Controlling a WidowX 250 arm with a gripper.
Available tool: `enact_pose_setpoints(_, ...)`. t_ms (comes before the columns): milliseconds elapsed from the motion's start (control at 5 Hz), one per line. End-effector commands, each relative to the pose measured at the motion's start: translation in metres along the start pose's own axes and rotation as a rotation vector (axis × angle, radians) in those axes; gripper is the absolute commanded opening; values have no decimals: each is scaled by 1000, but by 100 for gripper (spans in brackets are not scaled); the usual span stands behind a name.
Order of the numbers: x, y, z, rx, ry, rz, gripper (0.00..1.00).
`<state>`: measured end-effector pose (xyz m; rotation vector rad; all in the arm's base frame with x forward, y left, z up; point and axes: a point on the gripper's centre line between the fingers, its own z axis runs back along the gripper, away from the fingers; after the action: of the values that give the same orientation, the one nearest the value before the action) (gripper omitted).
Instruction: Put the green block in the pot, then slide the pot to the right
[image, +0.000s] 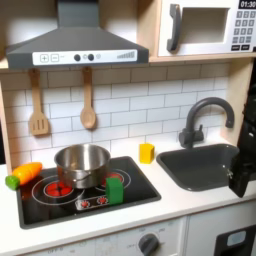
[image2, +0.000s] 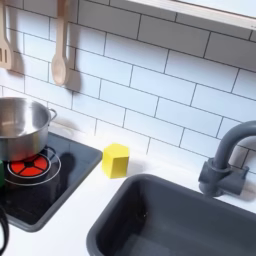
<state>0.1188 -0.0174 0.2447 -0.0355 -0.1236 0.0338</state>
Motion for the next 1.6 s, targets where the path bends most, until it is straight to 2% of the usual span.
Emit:
enact_pose_setpoints(0,0,0,0,0,0,0,100)
enact_pose_setpoints(1000,79,46,-17,71,-17,63,100)
enact_pose_setpoints(1400,116,76,-24,106,-41,95,100)
